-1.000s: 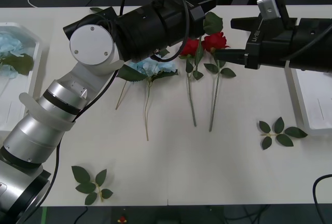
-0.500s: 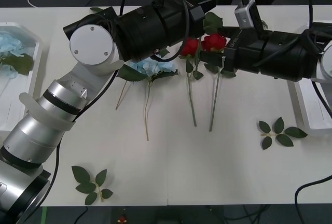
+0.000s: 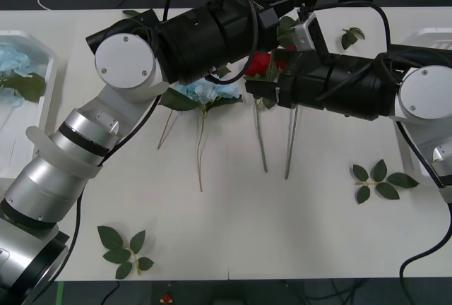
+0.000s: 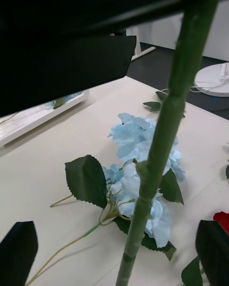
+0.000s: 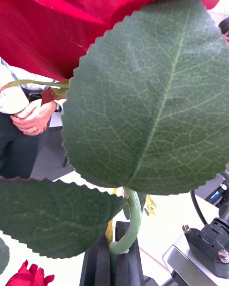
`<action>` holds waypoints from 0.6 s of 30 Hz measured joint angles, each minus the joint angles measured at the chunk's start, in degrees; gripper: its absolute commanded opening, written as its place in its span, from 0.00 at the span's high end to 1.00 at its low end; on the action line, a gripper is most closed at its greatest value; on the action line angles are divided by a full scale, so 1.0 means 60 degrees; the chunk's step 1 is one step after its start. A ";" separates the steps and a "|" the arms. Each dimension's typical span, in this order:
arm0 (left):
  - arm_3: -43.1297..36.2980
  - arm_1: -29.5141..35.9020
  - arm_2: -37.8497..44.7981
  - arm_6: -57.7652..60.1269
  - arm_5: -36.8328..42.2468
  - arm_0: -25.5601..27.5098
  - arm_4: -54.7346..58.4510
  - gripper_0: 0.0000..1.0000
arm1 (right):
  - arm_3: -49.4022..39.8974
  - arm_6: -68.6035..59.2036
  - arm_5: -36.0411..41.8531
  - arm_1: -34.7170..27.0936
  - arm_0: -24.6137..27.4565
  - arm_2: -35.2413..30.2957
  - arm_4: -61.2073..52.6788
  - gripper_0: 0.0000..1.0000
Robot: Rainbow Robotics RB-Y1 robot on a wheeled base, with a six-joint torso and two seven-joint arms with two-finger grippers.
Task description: Place the red flowers into the right box and the blue flowers into the left box. If a person shows an open palm, hand one flower to the person first, then continue sorting.
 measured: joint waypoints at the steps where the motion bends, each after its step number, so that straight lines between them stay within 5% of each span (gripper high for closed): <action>1: 0.0000 0.0000 0.0000 0.0000 0.0000 0.0000 0.0000 1.00 | 0.0002 0.0000 -0.0011 0.0029 -0.0006 0.0000 0.0000 1.00; 18: 0.0000 0.0000 0.0000 0.0000 -0.0001 0.0000 0.0006 1.00 | 0.0047 0.0000 -0.0097 0.0191 -0.0008 0.0000 -0.0122 1.00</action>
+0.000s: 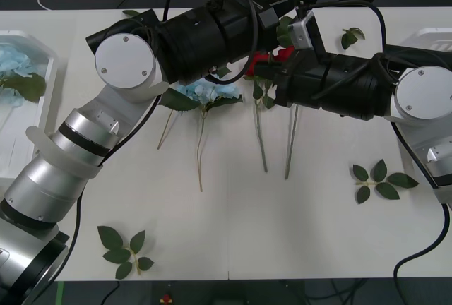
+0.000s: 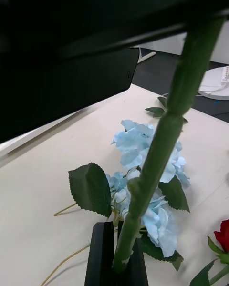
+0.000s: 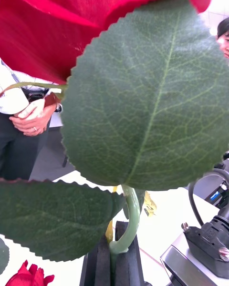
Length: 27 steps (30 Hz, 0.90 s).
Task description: Place the red flowers into the right box and the blue flowers into the left box. If a person shows an open palm, hand one flower to the person first, then continue sorting.
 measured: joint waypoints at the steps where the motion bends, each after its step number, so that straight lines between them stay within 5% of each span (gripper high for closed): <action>1: 0.0000 0.0000 0.0000 0.0000 0.0000 0.0000 0.0001 1.00 | 0.0008 0.0000 -0.0001 0.0000 0.0000 0.0000 -0.0024 1.00; 7: 0.0000 0.0000 0.0000 0.0000 0.0000 0.0000 0.0005 0.97 | 0.0028 0.0000 -0.0002 0.0000 0.0000 0.0000 -0.0089 1.00; 9: 0.0000 0.0000 0.0000 0.0000 0.0000 0.0000 0.0007 0.00 | 0.0029 0.0000 -0.0002 0.0000 0.0000 0.0000 -0.0098 1.00; 27: 0.0057 0.0006 0.0248 0.0000 -0.0261 -0.0047 0.0044 0.00 | 0.0054 0.0012 0.0008 -0.0087 0.0002 -0.0021 -0.1364 1.00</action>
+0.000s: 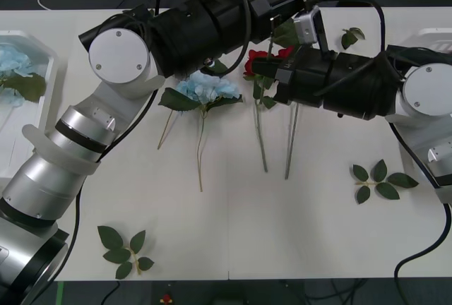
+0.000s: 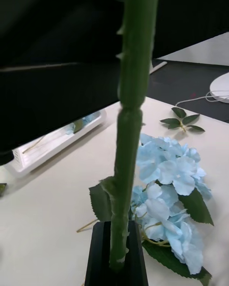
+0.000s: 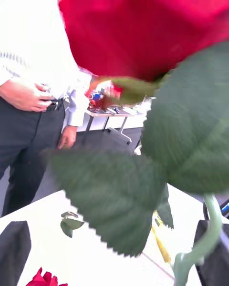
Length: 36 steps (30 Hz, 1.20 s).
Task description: Place the red flowers into the right box and the blue flowers into the left box. If a person shows an open palm, hand one flower to the person first, then continue sorting.
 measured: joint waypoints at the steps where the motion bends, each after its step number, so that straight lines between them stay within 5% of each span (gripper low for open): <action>1: 0.0000 -0.0001 0.0000 0.0000 0.0001 -0.0012 0.0013 0.00 | 0.0007 0.0005 0.0000 -0.0041 0.0000 -0.0001 -0.0196 1.00; 12: -0.0004 -0.0005 -0.0094 0.0000 0.0072 -0.0050 0.0022 0.00 | -0.0236 0.0608 -0.0006 -0.0829 0.0091 -0.0730 -0.1565 1.00; 27: -0.0022 -0.0015 -0.0119 0.0000 0.0080 -0.0087 0.0026 0.00 | -0.1033 0.0659 -0.0057 -0.2210 0.1964 -0.3021 -0.2506 1.00; 36: -0.0022 -0.0015 -0.0120 0.0000 0.0081 -0.0087 0.0026 0.00 | -0.1129 0.0659 -0.1316 -0.2504 0.2184 -0.3513 -0.2508 1.00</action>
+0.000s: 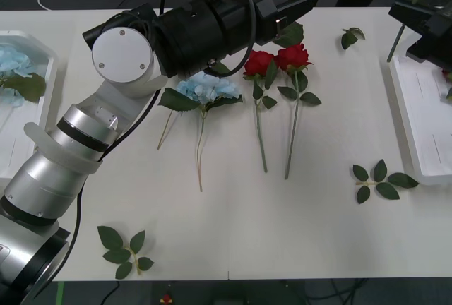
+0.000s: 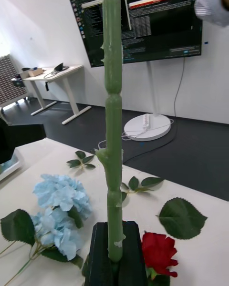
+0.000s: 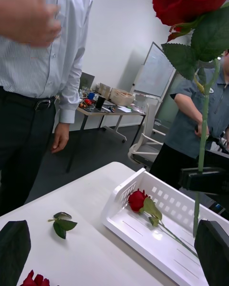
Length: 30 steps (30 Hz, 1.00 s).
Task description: Place the red flowers into the right box and the blue flowers into the left box. If a person shows an open palm, hand one flower to the person first, then continue sorting.
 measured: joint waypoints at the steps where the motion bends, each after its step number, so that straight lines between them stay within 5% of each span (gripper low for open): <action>1: 0.0000 0.0000 0.0000 0.0000 0.0000 0.0000 0.0000 0.00 | -0.0001 0.0000 -0.0088 -0.0062 0.0001 -0.0003 0.0000 1.00; 14: 0.0000 0.0000 -0.0004 0.0000 0.0005 0.0000 0.0000 0.00 | -0.0147 -0.2673 -0.0162 -0.2900 0.1575 -0.0828 0.1566 1.00; 19: 0.0000 0.0000 -0.0004 0.0000 0.0006 0.0000 0.0000 0.00 | -0.0482 -0.2725 -0.0163 -0.3123 0.1972 -0.1249 0.2152 1.00; 24: 0.0000 0.0000 -0.0004 0.0000 0.0006 0.0000 0.0000 0.00 | -0.0661 -0.2728 -0.0205 -0.2976 0.1761 -0.1329 0.2546 1.00; 30: 0.0000 0.0000 -0.0005 0.0000 0.0007 0.0000 0.0000 0.00 | -0.0627 -0.2740 -0.0572 -0.2042 0.0386 -0.0992 0.3485 1.00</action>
